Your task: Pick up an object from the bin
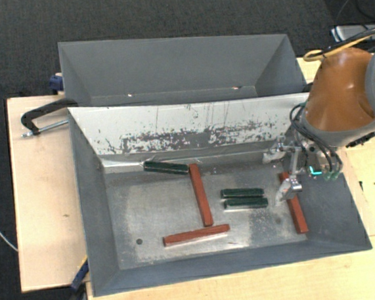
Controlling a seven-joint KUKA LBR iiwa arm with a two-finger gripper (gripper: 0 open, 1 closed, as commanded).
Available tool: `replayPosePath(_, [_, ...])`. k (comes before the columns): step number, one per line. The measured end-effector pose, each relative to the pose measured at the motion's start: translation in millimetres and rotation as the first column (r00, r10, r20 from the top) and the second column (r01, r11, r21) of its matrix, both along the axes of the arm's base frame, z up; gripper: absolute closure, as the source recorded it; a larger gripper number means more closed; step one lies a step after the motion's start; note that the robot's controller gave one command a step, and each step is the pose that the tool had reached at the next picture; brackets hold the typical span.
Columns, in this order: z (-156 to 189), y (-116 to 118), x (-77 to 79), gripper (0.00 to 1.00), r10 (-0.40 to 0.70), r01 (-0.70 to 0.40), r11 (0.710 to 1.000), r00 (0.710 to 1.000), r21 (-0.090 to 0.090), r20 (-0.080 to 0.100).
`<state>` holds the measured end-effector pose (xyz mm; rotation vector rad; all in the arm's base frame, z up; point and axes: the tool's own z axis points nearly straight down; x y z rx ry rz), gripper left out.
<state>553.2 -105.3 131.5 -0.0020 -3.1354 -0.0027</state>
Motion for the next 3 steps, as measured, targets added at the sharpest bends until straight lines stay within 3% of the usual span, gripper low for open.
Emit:
replayPosePath(1, [4.1, 0.2, 2.1, 0.0, 0.001, -0.001, 1.0, 1.0, -0.001, 0.008])
replayPosePath(2, [-55.5, 40.8, -11.8, 1.0, 0.101, -0.101, 0.995, 0.995, -0.002, 0.01])
replayPosePath(3, [-55.5, 40.8, -11.8, 1.0, 0.101, -0.101, 0.995, 0.995, -0.002, 0.01])
